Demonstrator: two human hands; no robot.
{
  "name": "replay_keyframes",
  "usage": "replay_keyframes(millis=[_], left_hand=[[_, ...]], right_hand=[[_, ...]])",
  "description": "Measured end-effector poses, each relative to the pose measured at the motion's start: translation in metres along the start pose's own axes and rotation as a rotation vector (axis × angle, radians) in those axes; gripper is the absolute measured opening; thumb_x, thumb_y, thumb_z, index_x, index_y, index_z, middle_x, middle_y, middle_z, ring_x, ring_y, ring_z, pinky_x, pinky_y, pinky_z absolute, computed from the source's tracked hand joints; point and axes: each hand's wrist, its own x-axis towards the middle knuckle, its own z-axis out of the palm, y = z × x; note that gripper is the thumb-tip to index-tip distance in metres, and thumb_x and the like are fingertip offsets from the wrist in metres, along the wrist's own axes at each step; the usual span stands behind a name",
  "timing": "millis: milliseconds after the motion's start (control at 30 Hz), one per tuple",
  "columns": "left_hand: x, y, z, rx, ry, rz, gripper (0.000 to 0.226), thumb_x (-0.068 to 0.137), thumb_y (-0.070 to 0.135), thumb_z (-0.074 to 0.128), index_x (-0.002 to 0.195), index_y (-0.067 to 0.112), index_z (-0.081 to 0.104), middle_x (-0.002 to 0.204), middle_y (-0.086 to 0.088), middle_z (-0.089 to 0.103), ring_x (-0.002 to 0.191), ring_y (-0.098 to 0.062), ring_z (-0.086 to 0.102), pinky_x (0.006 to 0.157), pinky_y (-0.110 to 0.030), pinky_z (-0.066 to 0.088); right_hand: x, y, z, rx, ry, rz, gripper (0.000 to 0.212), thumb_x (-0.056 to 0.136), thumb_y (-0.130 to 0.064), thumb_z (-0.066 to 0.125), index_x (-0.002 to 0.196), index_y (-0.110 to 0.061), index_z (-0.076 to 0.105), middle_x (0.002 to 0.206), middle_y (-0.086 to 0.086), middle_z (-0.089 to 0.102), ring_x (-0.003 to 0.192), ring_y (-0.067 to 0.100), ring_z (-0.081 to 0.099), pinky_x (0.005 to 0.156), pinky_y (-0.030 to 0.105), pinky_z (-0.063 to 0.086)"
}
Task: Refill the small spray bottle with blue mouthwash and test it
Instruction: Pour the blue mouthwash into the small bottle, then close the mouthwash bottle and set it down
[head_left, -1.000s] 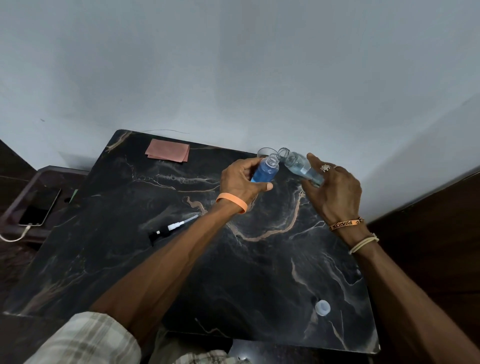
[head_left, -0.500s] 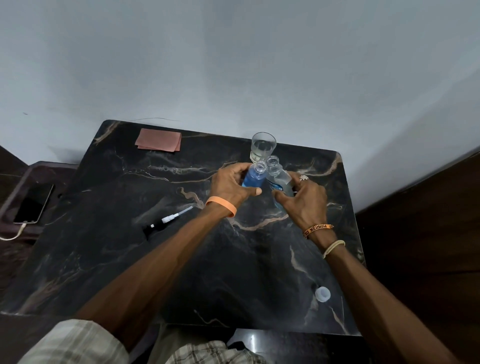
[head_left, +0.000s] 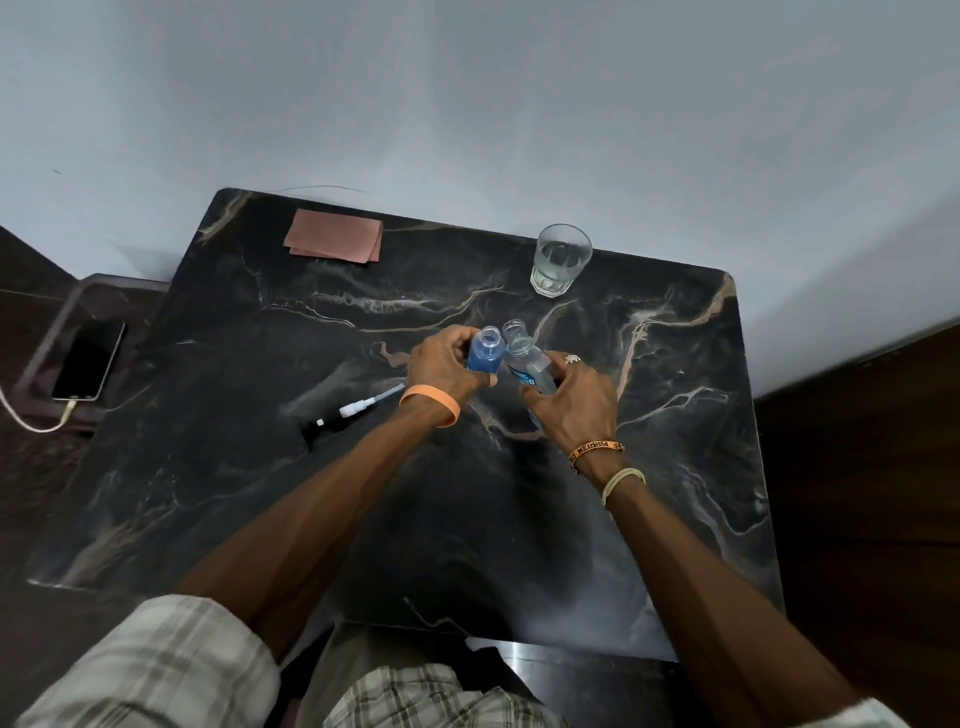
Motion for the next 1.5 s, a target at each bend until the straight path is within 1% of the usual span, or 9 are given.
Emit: replay_keyframes(millis=[233,367,533,833,933,1100,1300,1400,1500], left_hand=[[0.015,-0.016,-0.003,0.124,0.003,0.009,0.053,0.057,0.011,0.092,0.104,0.015,0.069,0.102,-0.004,0.072,0.091,-0.018,0.068,0.085,-0.040,0.058],[0.022,-0.021,-0.003,0.168,-0.069,-0.004,0.051,0.061,0.011,0.090,0.108,0.012,0.069,0.107,-0.006,0.071,0.096,-0.020,0.067,0.091,-0.041,0.056],[0.022,-0.027,-0.001,0.199,-0.067,0.011,0.048,0.060,0.012,0.091,0.103,0.015,0.070,0.102,-0.004,0.072,0.091,-0.018,0.066,0.087,-0.042,0.056],[0.022,-0.029,0.000,0.238,-0.101,0.049,0.052,0.058,0.011,0.091,0.105,0.018,0.067,0.105,-0.002,0.070,0.096,-0.018,0.065,0.090,-0.038,0.054],[0.020,-0.024,-0.001,0.238,-0.121,0.054,0.065,0.058,0.011,0.091,0.117,0.017,0.063,0.116,-0.004,0.066,0.107,-0.021,0.062,0.097,-0.038,0.051],[0.011,0.004,-0.018,0.170,-0.169,0.171,0.092,0.058,0.006,0.087,0.139,0.020,0.045,0.137,-0.008,0.046,0.128,-0.023,0.045,0.109,-0.041,0.042],[-0.008,0.077,-0.023,0.025,-0.135,0.391,0.083,0.062,0.010,0.075,0.138,0.025,0.045,0.136,-0.002,0.048,0.123,-0.013,0.049,0.102,-0.027,0.044],[-0.015,0.122,0.012,-0.082,-0.273,0.368,0.083,0.062,0.007,0.076,0.138,0.023,0.047,0.136,0.000,0.054,0.118,-0.013,0.056,0.094,-0.026,0.051],[-0.026,0.149,0.057,-0.224,-0.443,0.306,0.082,0.063,-0.001,0.078,0.138,0.015,0.047,0.130,-0.007,0.059,0.113,-0.021,0.061,0.093,-0.033,0.054]], right_hand=[[0.010,-0.005,0.018,-0.014,-0.065,0.036,0.037,0.077,-0.039,0.071,0.111,-0.026,0.069,0.088,0.001,0.073,0.078,0.020,0.067,0.071,0.036,0.057],[0.016,-0.006,0.022,-0.029,-0.078,0.041,0.040,0.078,-0.041,0.070,0.114,-0.026,0.068,0.089,0.002,0.073,0.078,0.020,0.067,0.072,0.039,0.058],[0.018,-0.007,0.022,-0.040,-0.085,0.057,0.042,0.078,-0.041,0.068,0.117,-0.026,0.067,0.087,0.003,0.073,0.077,0.021,0.067,0.071,0.039,0.058],[0.014,-0.003,0.020,-0.027,-0.076,0.071,0.052,0.078,-0.042,0.070,0.127,-0.027,0.063,0.095,0.000,0.073,0.084,0.017,0.067,0.075,0.036,0.058],[0.011,-0.003,0.017,-0.008,-0.067,0.071,0.050,0.077,-0.040,0.071,0.125,-0.029,0.063,0.092,0.000,0.073,0.080,0.017,0.067,0.072,0.036,0.058],[0.009,0.000,-0.007,0.033,0.022,0.055,0.040,0.075,-0.038,0.070,0.114,-0.030,0.068,0.072,-0.007,0.067,0.065,0.012,0.062,0.061,0.031,0.056],[0.015,0.009,-0.060,0.114,0.249,0.030,0.040,0.075,-0.040,0.071,0.113,-0.028,0.069,0.083,-0.007,0.072,0.071,0.012,0.065,0.066,0.030,0.057],[0.014,0.019,-0.086,0.184,0.373,0.047,0.042,0.070,-0.038,0.073,0.109,-0.026,0.067,0.087,-0.008,0.072,0.074,0.009,0.067,0.069,0.026,0.057],[0.004,0.040,-0.107,0.199,0.477,0.072,0.041,0.067,-0.039,0.074,0.105,-0.026,0.064,0.080,-0.015,0.064,0.069,0.005,0.062,0.064,0.021,0.053]])
